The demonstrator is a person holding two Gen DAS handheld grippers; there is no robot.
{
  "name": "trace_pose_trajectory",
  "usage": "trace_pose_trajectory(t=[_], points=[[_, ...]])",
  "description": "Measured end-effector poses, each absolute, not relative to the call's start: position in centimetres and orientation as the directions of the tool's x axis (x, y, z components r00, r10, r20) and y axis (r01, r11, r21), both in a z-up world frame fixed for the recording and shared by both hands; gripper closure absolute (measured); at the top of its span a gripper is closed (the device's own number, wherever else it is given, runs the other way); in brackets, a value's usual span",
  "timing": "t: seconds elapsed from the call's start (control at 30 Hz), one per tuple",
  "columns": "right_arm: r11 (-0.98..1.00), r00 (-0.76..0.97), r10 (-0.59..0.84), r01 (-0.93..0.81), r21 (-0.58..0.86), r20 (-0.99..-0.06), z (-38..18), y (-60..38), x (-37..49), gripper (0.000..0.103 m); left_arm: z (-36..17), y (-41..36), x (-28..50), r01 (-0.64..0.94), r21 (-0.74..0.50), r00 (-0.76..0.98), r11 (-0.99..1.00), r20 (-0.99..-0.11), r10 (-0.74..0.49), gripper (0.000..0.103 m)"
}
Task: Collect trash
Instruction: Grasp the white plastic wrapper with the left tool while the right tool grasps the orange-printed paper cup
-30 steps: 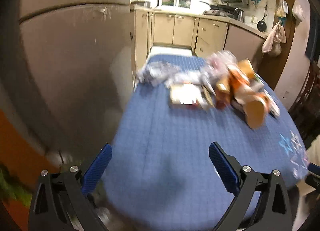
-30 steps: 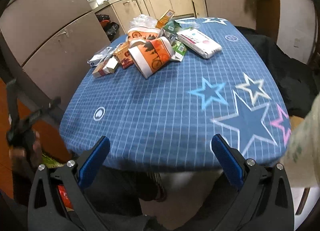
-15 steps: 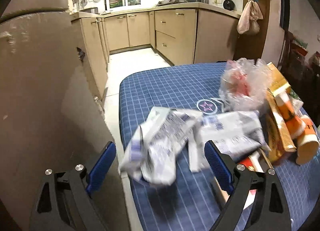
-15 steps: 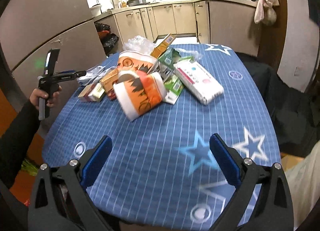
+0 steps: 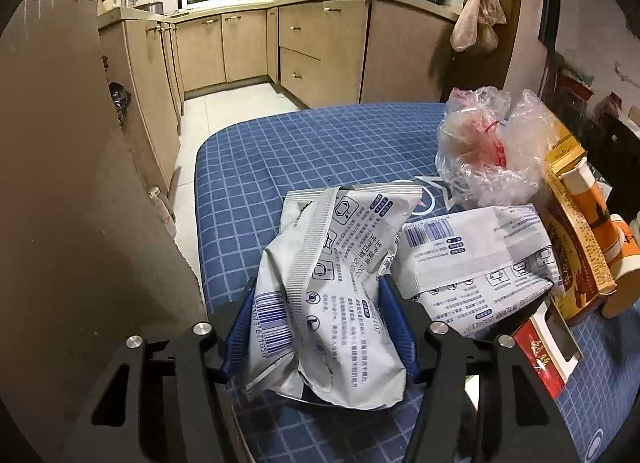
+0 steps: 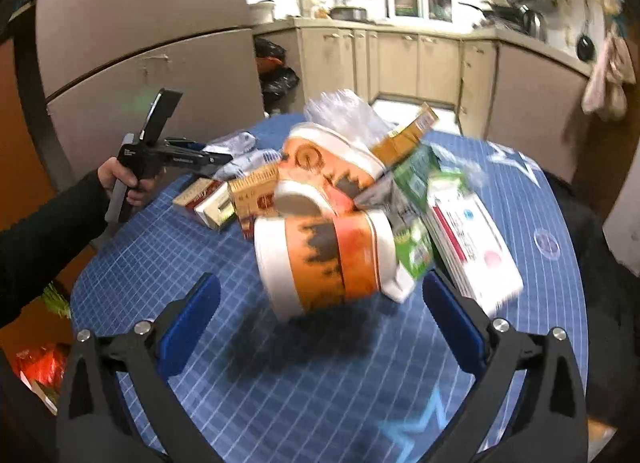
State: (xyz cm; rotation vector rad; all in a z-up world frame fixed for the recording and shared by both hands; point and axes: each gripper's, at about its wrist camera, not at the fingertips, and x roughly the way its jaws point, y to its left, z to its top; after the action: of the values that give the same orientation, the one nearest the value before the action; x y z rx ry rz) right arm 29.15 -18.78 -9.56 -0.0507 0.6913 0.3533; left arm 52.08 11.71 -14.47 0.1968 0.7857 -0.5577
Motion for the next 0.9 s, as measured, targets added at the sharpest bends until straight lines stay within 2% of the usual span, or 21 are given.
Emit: trace_pose_trajectory(t=[0.2, 0.33, 0.5, 0.53, 0.57, 0.6, 0.7, 0.9], points=[[0.941, 0.687, 0.285, -0.334, 0.059, -0.668, -10.0, -18.4, 31.0, 0.005, -13.8, 12.6, 50.7, 0.525, -0.045, 0.606, 0.85, -0.681, -0.41, 0.061], [0.953, 0.688, 0.241, -0.3, 0.034, -0.685, -10.4, -18.3, 31.9, 0.005, -13.5, 12.8, 49.7, 0.524, -0.058, 0.608, 0.85, -0.673, -0.421, 0.062], [0.948, 0.646, 0.258, -0.313, 0.059, -0.718, -11.7, -17.7, 33.1, 0.005, -13.7, 13.3, 49.4, 0.506, -0.073, 0.612, 0.859, -0.672, -0.417, 0.062], [0.95, 0.649, 0.255, -0.305, 0.062, -0.716, -11.9, -17.6, 33.2, 0.009, -13.7, 13.4, 49.3, 0.504, -0.076, 0.612, 0.861, -0.671, -0.418, 0.062], [0.949, 0.651, 0.271, -0.305, 0.082, -0.709, -11.9, -17.7, 33.3, 0.018, -13.7, 13.5, 49.2, 0.5, -0.076, 0.615, 0.863, -0.671, -0.415, 0.062], [0.945, 0.64, 0.297, -0.306, 0.119, -0.708, -12.0, -17.9, 33.5, 0.021, -13.6, 13.6, 49.1, 0.496, -0.075, 0.616, 0.865, -0.672, -0.411, 0.062], [0.936, 0.654, 0.347, -0.288, 0.202, -0.672, -12.0, -18.8, 32.8, 0.021, -13.5, 13.9, 48.8, 0.491, -0.082, 0.618, 0.867, -0.669, -0.413, 0.062], [0.935, 0.698, 0.353, -0.236, 0.264, -0.623, -11.6, -20.4, 31.3, 0.024, -12.9, 14.8, 48.4, 0.472, -0.107, 0.631, 0.875, -0.652, -0.42, 0.062]])
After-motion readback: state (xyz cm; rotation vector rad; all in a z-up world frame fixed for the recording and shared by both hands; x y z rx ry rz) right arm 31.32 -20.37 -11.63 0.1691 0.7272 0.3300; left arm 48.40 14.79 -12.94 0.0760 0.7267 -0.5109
